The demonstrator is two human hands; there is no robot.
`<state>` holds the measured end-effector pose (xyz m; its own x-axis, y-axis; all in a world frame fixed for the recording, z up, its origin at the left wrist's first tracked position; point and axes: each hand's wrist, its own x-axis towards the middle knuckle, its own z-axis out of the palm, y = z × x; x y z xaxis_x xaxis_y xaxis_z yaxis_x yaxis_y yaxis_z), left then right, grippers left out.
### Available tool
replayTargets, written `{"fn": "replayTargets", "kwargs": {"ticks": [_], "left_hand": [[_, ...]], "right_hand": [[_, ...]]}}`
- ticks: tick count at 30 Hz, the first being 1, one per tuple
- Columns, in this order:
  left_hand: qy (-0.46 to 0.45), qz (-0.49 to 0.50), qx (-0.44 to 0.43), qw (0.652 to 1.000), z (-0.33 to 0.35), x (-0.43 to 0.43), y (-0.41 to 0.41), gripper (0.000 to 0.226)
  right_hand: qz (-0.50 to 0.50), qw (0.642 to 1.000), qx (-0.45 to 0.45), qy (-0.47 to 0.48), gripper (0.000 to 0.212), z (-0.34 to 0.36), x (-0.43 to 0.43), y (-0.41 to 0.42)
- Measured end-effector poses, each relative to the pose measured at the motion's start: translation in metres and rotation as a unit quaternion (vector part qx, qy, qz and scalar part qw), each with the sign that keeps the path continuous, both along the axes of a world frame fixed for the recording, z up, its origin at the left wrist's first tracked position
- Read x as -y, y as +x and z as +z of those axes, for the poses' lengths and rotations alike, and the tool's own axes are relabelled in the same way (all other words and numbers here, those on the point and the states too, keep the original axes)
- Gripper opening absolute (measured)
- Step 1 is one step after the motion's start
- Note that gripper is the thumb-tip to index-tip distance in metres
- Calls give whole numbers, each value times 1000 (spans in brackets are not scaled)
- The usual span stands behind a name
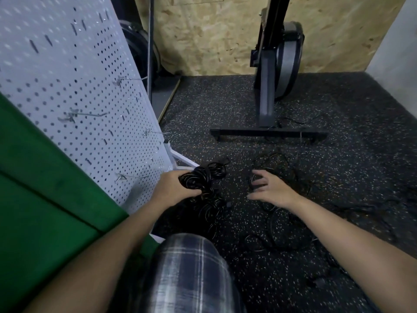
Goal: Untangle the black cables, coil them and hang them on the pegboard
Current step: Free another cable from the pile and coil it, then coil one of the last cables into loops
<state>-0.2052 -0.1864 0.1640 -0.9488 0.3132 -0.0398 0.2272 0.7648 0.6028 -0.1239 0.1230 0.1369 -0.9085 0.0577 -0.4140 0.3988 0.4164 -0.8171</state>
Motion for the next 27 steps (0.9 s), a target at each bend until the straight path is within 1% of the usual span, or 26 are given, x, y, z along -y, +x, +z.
{"fn": "replayTargets", "kwargs": {"ticks": [2, 5, 11, 14, 16, 20, 23, 25, 27], "left_hand": [[-15, 46, 11, 999, -17, 8, 1, 75], [-3, 91, 49, 995, -40, 12, -2, 91], [-6, 100, 88, 991, -85, -15, 3, 88], [-63, 107, 112, 986, -118, -23, 10, 90], [-89, 122, 94, 984, -133, -23, 12, 94], [-137, 91, 67, 984, -140, -20, 9, 105], [-184, 61, 25, 981, -129, -21, 5, 108], [-191, 29, 8, 981, -114, -28, 5, 107], [-174, -20, 3, 985, -96, -39, 3, 102]], "right_hand": [[23, 999, 12, 18, 95, -15, 7, -3], [47, 997, 20, 51, 91, -30, 17, -5], [59, 994, 40, 83, 85, -55, 24, -2], [60, 992, 55, 95, 81, -60, 17, 8], [57, 991, 65, 106, 79, -62, 9, 17], [31, 989, 86, 117, 78, -58, -4, 33], [13, 988, 77, 132, 74, -46, -5, 44], [12, 986, 68, 152, 73, -34, -3, 55], [9, 982, 59, 179, 71, -20, -4, 69]]}}
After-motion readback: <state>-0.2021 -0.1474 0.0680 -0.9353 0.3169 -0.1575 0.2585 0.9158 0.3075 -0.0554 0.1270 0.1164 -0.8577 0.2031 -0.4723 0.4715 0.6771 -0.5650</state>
